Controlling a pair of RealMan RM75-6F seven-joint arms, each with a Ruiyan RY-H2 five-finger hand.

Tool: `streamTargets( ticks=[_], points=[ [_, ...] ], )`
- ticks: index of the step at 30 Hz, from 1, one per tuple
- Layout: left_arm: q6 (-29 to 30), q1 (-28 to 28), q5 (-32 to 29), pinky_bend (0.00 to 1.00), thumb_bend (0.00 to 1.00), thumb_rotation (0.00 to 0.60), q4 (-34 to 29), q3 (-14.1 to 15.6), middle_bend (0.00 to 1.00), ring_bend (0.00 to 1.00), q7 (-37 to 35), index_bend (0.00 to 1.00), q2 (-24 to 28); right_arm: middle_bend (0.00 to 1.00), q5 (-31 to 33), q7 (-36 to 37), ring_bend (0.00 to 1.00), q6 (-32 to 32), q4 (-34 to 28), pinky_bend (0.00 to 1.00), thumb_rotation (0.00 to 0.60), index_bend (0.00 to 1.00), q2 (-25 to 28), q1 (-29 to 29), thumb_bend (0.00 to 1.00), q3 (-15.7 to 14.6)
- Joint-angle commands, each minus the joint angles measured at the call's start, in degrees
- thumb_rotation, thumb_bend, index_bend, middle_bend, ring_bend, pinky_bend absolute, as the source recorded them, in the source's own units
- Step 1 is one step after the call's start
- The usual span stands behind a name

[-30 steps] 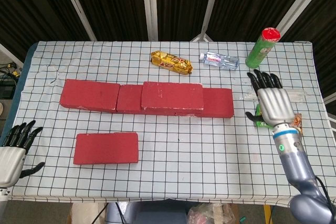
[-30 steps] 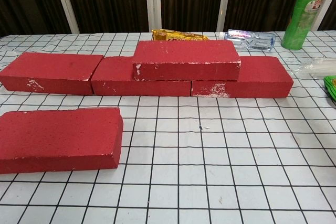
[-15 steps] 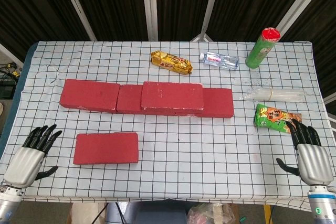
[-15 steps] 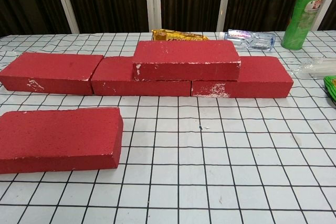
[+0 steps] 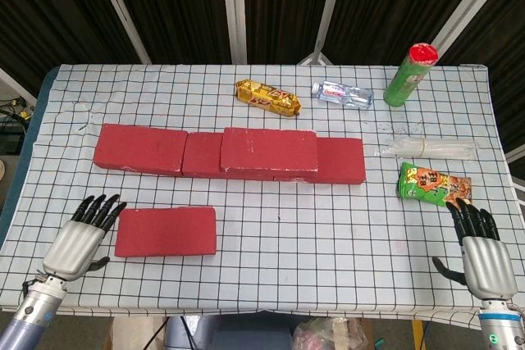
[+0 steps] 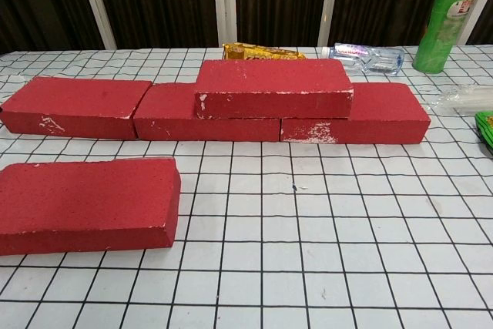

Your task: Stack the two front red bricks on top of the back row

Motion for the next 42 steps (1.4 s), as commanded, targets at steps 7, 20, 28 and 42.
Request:
streamTargets(
  ticks=[7,20,28,42],
  points=[
    [-7.83,-7.29,-19.35,0.06,0.00,0.600,-10.07,-3.60,0.00,0.00,17.01,0.02,-2.64,0.00,1.81,-0.27,0.00,-2.00,-0.29,0.00,0.600,0.00,0.54,0.53,0.23,0.32],
    [-1.36,-11.21,-28.49,0.06,0.00,0.600,-11.14,-2.59,0.00,0.00,28.09,0.02,-13.11,0.00,2.24,0.84,0.00,-3.05,0.32,0.00,0.600,0.00,0.90,0.72,0.23,0.70],
    [2.40,-12.53,-31.19,0.06,0.00,0.600,-10.31,-2.72,0.00,0.00,30.35,0.01,-17.13,0.00,2.77,1.17,0.00,-3.91,0.69,0.00,0.600,0.00,1.20,0.89,0.23,0.80],
    [5.33,-14.92,-36.16,0.06,0.00,0.600,-8.15,-4.90,0.00,0.00,29.03,0.00,-20.09,0.00,4.68,-0.51,0.00,-5.94,1.24,0.00,0.600,0.00,0.63,1.79,0.23,1.13]
  ],
)
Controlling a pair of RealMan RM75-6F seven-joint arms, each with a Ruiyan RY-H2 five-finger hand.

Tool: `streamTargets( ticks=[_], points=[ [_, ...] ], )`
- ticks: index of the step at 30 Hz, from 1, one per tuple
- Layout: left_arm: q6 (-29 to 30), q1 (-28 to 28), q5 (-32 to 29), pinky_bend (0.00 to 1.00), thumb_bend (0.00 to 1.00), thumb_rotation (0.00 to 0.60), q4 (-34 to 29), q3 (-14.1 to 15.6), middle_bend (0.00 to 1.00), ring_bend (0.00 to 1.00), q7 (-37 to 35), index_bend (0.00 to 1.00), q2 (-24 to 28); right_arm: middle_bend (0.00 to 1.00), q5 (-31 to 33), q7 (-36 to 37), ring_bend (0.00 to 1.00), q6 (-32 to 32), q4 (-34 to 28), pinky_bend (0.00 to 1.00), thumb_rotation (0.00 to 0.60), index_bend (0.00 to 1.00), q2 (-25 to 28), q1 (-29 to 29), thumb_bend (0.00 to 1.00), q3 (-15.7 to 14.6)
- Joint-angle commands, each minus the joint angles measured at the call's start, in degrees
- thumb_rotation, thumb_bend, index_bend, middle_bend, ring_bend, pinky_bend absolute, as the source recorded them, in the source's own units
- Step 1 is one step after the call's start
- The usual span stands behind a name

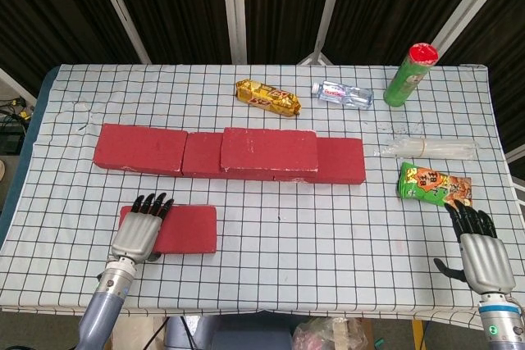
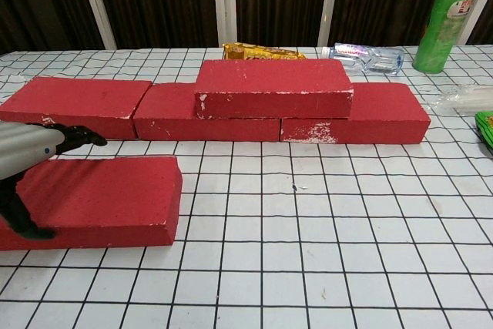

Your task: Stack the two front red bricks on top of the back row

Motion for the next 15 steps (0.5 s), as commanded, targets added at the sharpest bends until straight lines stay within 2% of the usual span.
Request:
streamTargets(
  ticks=[1,15],
  points=[
    [0.58,-0.41,-0.85,0.06,0.00,0.600,-0.05,-0.46,0.00,0.00,-0.45,0.00,0.06,0.00,0.20,-0.27,0.00,-0.21,0.04,0.00,0.600,0.00,-0.15,0.15,0.23,0.07],
    [2.33,-3.28,-8.14,0.09,0.00,0.600,-0.14,-0.89,0.00,0.00,2.12,0.00,0.99,0.00,1.24,-1.82,0.00,-1.52,-0.27,0.00,0.600,0.00,-0.64,0.82,0.23,-0.03]
  ],
)
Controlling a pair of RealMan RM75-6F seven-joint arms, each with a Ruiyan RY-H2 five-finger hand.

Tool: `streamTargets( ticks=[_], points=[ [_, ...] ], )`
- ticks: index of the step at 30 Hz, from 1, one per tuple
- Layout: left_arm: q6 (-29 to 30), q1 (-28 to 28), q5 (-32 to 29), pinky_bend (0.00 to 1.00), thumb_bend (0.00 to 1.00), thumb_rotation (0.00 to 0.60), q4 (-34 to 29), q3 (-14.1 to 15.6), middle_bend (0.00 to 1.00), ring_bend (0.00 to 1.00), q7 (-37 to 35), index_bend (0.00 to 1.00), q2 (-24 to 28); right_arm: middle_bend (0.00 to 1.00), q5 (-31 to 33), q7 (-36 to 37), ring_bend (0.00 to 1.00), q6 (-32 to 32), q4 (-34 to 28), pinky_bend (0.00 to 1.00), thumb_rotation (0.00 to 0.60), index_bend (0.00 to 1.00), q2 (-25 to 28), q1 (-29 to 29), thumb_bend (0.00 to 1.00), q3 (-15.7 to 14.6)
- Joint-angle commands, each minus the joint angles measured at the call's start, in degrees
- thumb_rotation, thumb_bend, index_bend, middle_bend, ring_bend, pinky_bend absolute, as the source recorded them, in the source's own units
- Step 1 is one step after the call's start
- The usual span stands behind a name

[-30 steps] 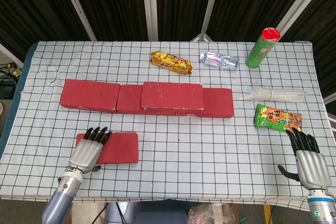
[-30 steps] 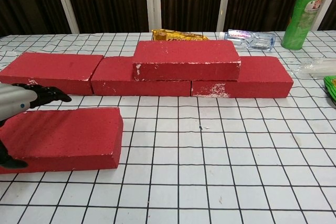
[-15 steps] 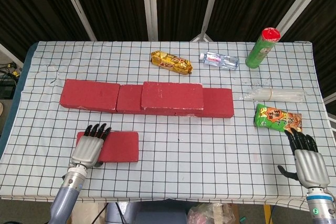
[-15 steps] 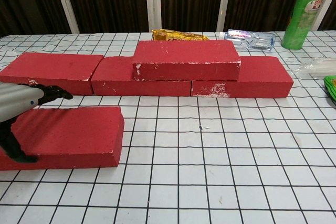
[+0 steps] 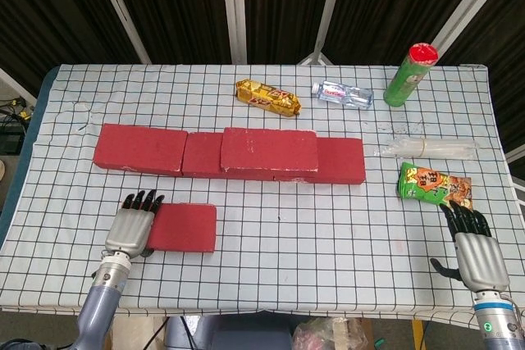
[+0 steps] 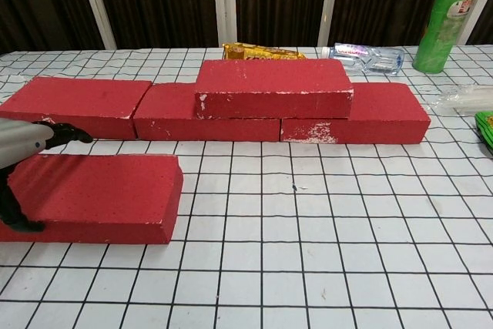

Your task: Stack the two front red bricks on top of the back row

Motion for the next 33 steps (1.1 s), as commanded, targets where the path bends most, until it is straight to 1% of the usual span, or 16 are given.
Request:
streamTargets(
  ticks=[1,3,9,18,20,25,28,33],
  points=[
    [0.25,-0.89,-1.66,0.10,0.00,0.600,-0.03,-0.23,0.00,0.00,0.70,0.00,0.14,0.00,0.13,-0.16,0.00,-0.15,-0.10,0.00,0.600,0.00,-0.03,0.08,0.23,-0.04],
    [0.11,-1.51,-2.83,0.10,0.00,0.600,-0.07,-0.32,0.01,0.00,1.10,0.00,0.24,0.00,0.29,-0.32,0.00,-0.27,-0.14,0.00,0.600,0.00,-0.07,0.15,0.23,-0.04],
    [-0.28,-2.98,-4.38,0.11,0.00,0.600,-0.15,-0.20,0.09,0.01,1.09,0.00,0.29,0.00,0.91,-0.88,0.00,-0.56,-0.28,0.00,0.600,0.00,-0.11,0.30,0.23,-0.03],
    [0.04,-4.75,-5.51,0.11,0.00,0.600,-0.20,0.31,0.12,0.01,0.94,0.03,0.07,0.00,1.62,-1.06,0.00,-0.86,-0.68,0.00,0.600,0.00,0.16,0.39,0.23,-0.07],
    [0.19,-5.06,-5.68,0.11,0.00,0.600,-0.14,0.46,0.13,0.01,0.91,0.05,0.00,0.00,1.69,-0.99,0.00,-0.96,-0.81,0.00,0.600,0.00,0.25,0.42,0.23,-0.09],
    [0.13,-5.78,-5.71,0.10,0.00,0.600,0.13,0.59,0.17,0.02,0.13,0.15,-0.13,0.00,1.90,-0.78,0.00,-1.18,-0.94,0.00,0.600,0.00,0.42,0.49,0.23,-0.12],
    [0.39,-6.08,-5.33,0.11,0.00,0.600,0.55,0.74,0.17,0.02,-0.30,0.17,-0.19,0.00,1.91,-0.52,0.00,-1.18,-0.99,0.00,0.600,0.00,0.52,0.49,0.23,-0.11],
    [1.01,-6.92,-6.42,0.11,0.00,0.600,0.68,0.83,0.18,0.02,0.58,0.20,-0.23,0.00,2.34,-0.36,0.00,-1.35,-1.12,0.00,0.600,0.00,0.63,0.53,0.23,-0.06]
  ],
)
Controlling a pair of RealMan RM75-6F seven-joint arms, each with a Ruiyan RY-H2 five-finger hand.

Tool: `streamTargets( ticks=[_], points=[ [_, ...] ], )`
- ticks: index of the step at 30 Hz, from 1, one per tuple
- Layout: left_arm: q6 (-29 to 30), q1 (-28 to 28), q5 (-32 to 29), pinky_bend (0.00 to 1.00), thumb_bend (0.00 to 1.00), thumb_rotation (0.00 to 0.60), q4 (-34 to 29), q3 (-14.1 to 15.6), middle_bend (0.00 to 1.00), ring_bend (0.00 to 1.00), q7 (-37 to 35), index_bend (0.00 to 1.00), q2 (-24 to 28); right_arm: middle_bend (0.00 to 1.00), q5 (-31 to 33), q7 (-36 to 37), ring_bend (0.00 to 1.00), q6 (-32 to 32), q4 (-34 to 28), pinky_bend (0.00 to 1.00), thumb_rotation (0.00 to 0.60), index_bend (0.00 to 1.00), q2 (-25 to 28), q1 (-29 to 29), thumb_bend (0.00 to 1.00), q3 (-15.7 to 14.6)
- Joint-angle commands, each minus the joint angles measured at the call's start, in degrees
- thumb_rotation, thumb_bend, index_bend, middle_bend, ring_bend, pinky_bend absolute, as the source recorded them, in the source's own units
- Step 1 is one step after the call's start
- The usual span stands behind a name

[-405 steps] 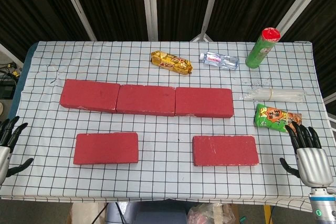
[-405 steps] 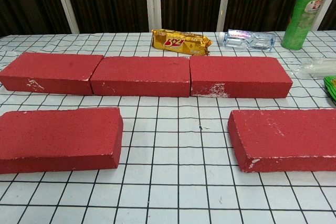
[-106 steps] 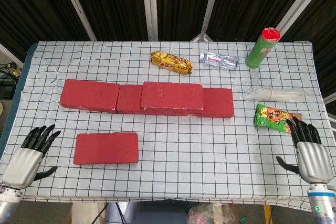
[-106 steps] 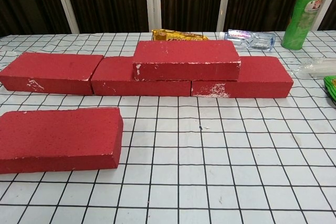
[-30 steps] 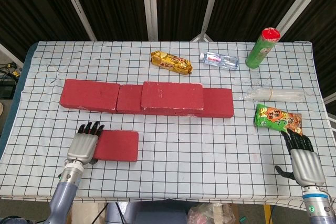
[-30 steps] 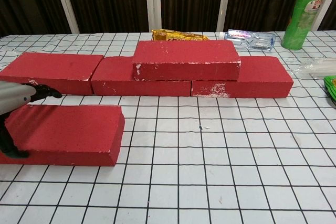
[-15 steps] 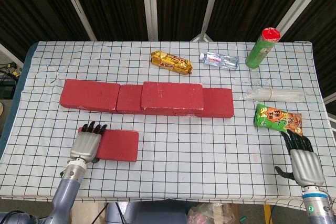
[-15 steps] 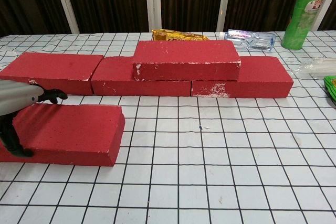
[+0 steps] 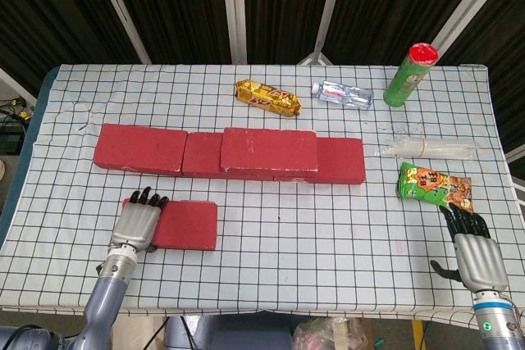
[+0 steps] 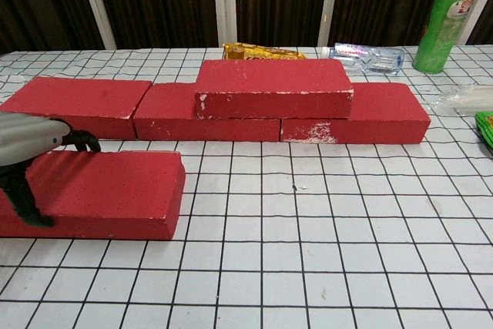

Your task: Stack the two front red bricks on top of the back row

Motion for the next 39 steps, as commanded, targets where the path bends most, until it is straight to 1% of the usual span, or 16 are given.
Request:
streamTargets(
  ticks=[1,6,11,12,17,20,22,25,30,36,39],
  points=[
    [0.15,-0.50,-0.64,0.11,0.00,0.600,0.01,-0.04,0.18,0.02,0.15,0.21,0.06,0.00,0.18,0.11,0.00,-0.21,-0.12,0.00,0.600,0.00,0.09,0.06,0.23,-0.01],
    [-0.76,-1.10,-0.63,0.11,0.00,0.600,-0.42,-0.08,0.18,0.02,-1.01,0.22,0.88,0.00,0.06,0.08,0.00,0.08,-0.22,0.00,0.600,0.00,0.06,0.02,0.23,0.00],
    [-2.34,-1.94,-0.95,0.11,0.00,0.600,-4.43,-0.64,0.18,0.02,-2.38,0.23,4.64,0.00,0.17,0.11,0.00,0.20,-0.19,0.00,0.600,0.00,0.00,0.00,0.23,0.04],
    [-2.89,-2.36,-1.38,0.11,0.00,0.600,-5.71,-0.75,0.18,0.02,-2.19,0.23,5.79,0.00,0.23,0.08,0.00,0.20,-0.18,0.00,0.600,0.00,-0.03,0.01,0.23,0.05],
    [-6.84,-5.37,-4.95,0.11,0.00,0.600,-11.80,-3.15,0.18,0.02,-2.48,0.24,13.50,0.00,0.76,-0.25,0.00,0.15,-0.17,0.00,0.600,0.00,-0.15,0.11,0.23,0.17],
    [-10.09,-7.07,-7.30,0.11,0.00,0.600,-13.45,-4.80,0.18,0.02,-4.20,0.24,18.31,0.00,1.39,-0.62,0.00,0.25,-0.05,0.00,0.600,0.00,-0.33,0.14,0.23,0.38],
    [-13.37,-7.96,-8.57,0.11,0.00,0.600,-13.60,-5.87,0.18,0.02,-6.53,0.25,21.63,0.00,2.02,-0.96,0.00,0.32,0.09,0.00,0.600,0.00,-0.54,0.20,0.23,0.60],
    [-18.44,-9.09,-8.93,0.10,0.00,0.600,-11.90,-7.13,0.18,0.02,-10.19,0.25,25.93,0.00,2.92,-1.81,0.00,0.59,0.40,0.00,0.600,0.00,-1.01,0.30,0.23,0.96],
    [-26.97,-10.71,-6.98,0.09,0.00,0.600,-6.71,-8.88,0.18,0.02,-17.07,0.27,30.34,0.00,4.45,-3.55,0.00,1.30,0.88,0.00,0.600,0.00,-2.11,0.44,0.23,1.55],
    [-33.48,-12.87,-2.14,0.08,0.00,0.600,-0.47,-10.85,0.18,0.02,-23.86,0.28,31.86,0.00,6.39,-6.68,0.00,1.99,1.23,0.00,0.600,0.00,-3.65,0.75,0.23,1.96],
    [-35.53,-14.02,-1.46,0.08,0.00,0.600,2.86,-10.90,0.18,0.02,-26.40,0.29,31.61,0.00,7.65,-8.21,0.00,1.88,1.41,0.00,0.600,0.00,-4.36,1.05,0.23,2.11]
  ],
)
